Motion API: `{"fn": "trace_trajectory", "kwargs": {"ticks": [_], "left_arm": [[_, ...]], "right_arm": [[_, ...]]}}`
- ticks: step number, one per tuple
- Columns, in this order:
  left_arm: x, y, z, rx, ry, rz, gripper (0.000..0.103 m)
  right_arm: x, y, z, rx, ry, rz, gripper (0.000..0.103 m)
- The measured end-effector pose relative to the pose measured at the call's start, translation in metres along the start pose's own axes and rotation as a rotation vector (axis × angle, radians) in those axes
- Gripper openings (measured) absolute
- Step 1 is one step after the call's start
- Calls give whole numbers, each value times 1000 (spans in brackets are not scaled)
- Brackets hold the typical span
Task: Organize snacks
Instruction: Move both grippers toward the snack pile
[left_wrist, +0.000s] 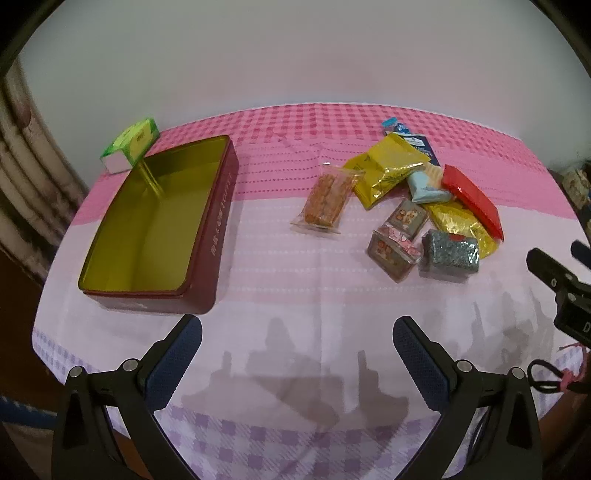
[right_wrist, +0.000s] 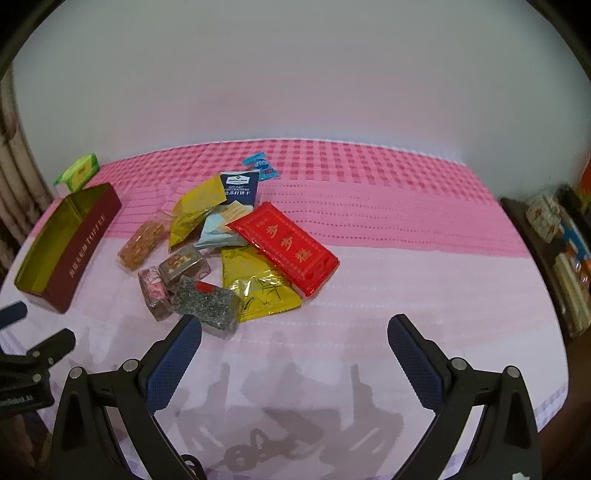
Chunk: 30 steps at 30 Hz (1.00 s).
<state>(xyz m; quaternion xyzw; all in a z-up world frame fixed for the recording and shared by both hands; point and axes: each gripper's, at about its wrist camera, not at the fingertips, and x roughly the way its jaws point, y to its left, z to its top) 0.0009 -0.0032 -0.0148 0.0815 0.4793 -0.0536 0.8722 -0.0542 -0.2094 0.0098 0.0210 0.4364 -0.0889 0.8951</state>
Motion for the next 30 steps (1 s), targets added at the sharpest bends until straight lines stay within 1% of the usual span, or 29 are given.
{"fn": "trace_trajectory", "kwargs": {"ticks": [2,4,6,11,19,30], "left_arm": [[1,-1,0,0,5,0,103],[2,-1,1,-4,10,-17,103],[3,-2,1,-6,10,-24,103],[8,-8,1,30,14,-5,103],[14,-9,1,23,27,9,103],[17,-7,0,20,30,20,103]], "right_arm": [[1,0,0,-7,-9,-1,100],[3,2,-1,-18,-5,4,99],[6,4,-3,-37,-1,7,96],[6,8,-5,-42,-7,21,96],[9,7,-6,-35,21,37,96],[8,9,-5,-32,19,39,96]]}}
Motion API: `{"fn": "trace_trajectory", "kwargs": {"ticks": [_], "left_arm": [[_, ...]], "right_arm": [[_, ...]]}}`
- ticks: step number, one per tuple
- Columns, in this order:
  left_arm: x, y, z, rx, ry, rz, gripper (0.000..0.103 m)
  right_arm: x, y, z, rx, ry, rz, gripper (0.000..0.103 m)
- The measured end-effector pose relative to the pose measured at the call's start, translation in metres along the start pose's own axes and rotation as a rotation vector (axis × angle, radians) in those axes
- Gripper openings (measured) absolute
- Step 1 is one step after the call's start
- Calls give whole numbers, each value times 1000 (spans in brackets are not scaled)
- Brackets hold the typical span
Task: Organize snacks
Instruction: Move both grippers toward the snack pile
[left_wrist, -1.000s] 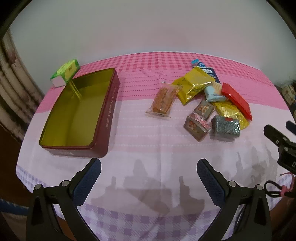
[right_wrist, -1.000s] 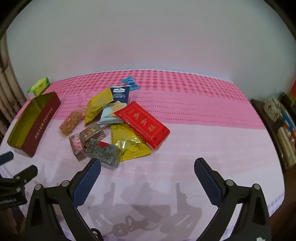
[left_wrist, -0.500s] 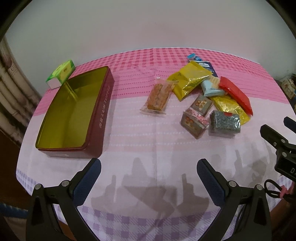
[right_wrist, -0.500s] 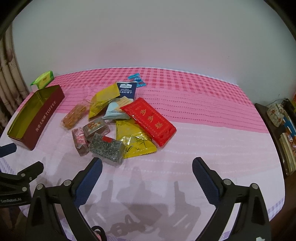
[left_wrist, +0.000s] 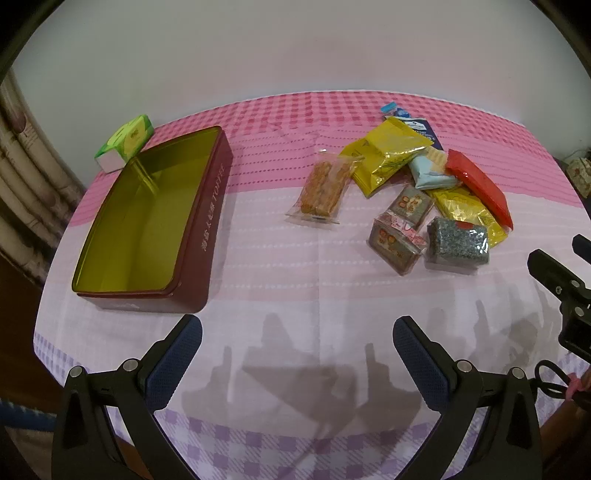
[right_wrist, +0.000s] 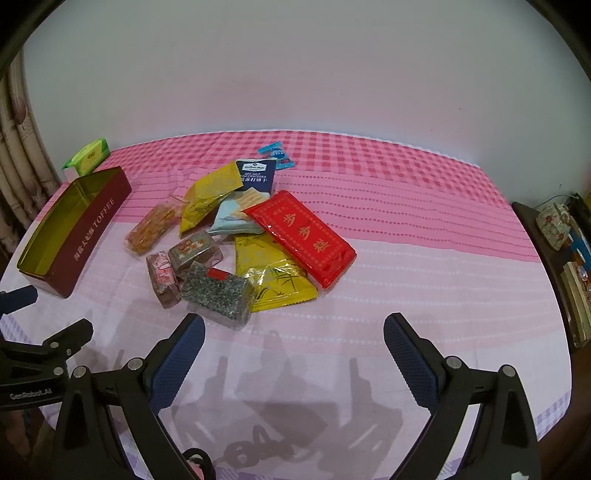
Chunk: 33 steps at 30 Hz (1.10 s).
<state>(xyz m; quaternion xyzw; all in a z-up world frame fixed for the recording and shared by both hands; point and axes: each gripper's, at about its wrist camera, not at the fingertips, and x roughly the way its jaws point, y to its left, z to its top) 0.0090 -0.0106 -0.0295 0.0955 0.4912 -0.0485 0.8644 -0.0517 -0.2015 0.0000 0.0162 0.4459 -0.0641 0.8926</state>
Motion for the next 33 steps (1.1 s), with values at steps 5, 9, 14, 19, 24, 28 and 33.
{"fn": "trace_trajectory", "kwargs": {"ticks": [5,9,14,19,24,28,33], "left_arm": [[0,2,-1,-8,-3,6,103],[0,4,-1,-12,-5,8,103],[0,5,-2,-13,-2,8,103],[0,6,-1,-13,-1,11,103],[0,6,-1,-12,-2,11,103],[1,5,-1,-12,-3,15,103],[2,6,-1,-13,-4,17,103]], "right_arm": [[-1,2,0,-4,-5,3,95],[-1,3,-1,-5,0,13,89],[-1,6,-1,-11,1,15,89],[-1,8,-1,-18,-1,21,89],[-1,9,-1,-18,1,26,86],[0,10,-2,-21,5,33,84],[0,12,-3,-24,8,40,82]]}}
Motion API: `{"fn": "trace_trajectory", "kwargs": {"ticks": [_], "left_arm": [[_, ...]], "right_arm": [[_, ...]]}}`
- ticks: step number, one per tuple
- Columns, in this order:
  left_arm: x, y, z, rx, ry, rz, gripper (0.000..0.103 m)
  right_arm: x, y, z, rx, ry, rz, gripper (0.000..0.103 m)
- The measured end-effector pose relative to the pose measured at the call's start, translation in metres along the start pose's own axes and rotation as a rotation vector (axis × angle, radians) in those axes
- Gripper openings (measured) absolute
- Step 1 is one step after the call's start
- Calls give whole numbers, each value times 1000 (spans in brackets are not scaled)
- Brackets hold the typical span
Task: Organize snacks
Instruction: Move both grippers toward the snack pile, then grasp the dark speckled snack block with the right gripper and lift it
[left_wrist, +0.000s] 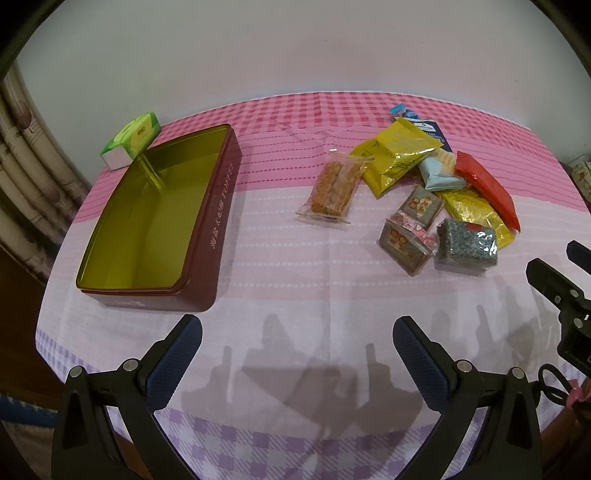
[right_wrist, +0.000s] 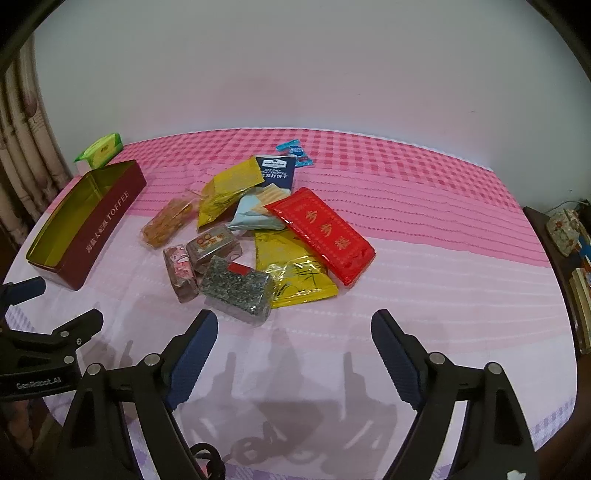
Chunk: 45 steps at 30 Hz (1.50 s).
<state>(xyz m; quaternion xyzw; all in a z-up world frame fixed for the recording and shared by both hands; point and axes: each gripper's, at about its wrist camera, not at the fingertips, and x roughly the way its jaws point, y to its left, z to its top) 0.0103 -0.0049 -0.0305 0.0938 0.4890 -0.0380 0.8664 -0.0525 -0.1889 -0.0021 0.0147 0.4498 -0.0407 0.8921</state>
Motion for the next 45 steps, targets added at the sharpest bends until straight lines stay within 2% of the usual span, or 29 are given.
{"fn": "trace_trajectory", "kwargs": {"ticks": [12,24,39,45], "left_arm": [[3,11,1,-23,-13,4,103],[10,26,2,-56,-15,14,103],[20,31,3,-70,9,17,103],[23,31,3,-76,20,20,103]], "right_arm": [[3,7,-3,10,10,51,68],[32,18,11,90,68,88,63],[70,43,28,64,145,30,62],[76,45,28,61,148,27,60]]}}
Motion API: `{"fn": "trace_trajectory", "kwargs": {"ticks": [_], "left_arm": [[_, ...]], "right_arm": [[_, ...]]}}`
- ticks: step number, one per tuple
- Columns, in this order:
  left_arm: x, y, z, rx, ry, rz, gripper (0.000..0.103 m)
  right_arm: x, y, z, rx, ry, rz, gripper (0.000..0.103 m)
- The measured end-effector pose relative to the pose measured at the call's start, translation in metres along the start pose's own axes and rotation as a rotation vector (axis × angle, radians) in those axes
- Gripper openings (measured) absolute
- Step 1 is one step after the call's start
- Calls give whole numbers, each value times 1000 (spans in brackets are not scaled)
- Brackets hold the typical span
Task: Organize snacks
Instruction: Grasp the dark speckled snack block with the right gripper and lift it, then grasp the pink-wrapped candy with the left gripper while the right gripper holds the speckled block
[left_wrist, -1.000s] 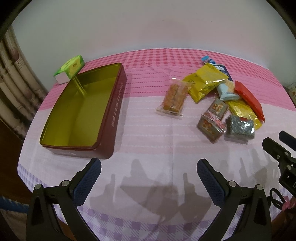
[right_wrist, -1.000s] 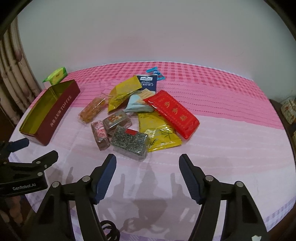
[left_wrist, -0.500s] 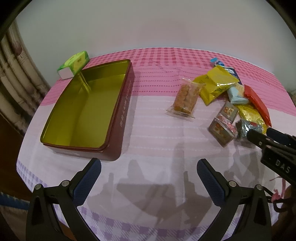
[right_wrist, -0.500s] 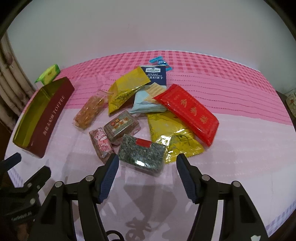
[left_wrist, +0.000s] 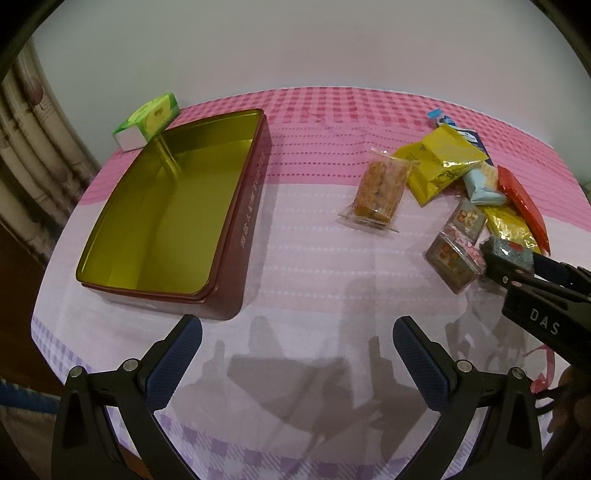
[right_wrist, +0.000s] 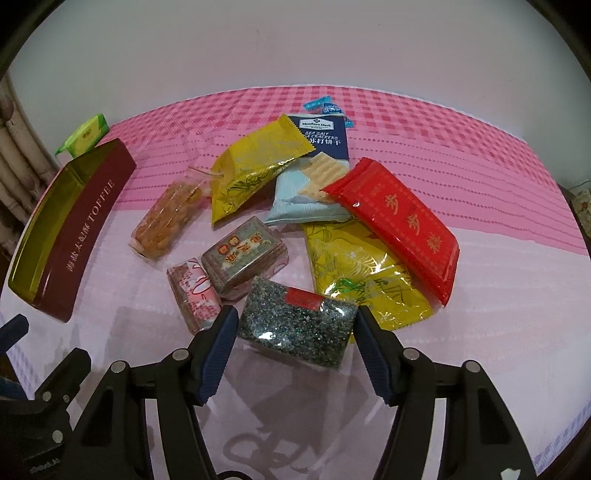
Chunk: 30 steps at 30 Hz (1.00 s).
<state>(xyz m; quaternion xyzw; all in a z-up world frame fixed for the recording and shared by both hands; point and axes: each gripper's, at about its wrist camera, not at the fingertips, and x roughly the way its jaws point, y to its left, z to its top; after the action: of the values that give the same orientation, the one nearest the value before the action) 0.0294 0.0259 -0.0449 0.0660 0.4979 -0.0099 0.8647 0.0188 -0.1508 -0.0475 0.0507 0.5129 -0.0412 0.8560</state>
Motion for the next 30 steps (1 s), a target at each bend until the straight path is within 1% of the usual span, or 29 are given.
{"fn": "trace_trajectory", "kwargs": {"ticks": [6,11,18,27,30], "left_arm": [[0,-5,1,15,0,5,103],[0,-10,3,26,2,3,103],[-6,-25,6,56,1,-24,103],[-12,-56,16,101,-2,-64,103],[-10,-65,21,103,7,-81,103]], "right_arm": [[-3,-3,-5,-22,-12,9,58],[-7,-5,-12,-36,-5,17,58],[-16,-25,-24,-37,-1,14,58],[-26,-69,-37,-9,-10,-51,58],[-29,-82,-41,-2,-20,-76,58]]}}
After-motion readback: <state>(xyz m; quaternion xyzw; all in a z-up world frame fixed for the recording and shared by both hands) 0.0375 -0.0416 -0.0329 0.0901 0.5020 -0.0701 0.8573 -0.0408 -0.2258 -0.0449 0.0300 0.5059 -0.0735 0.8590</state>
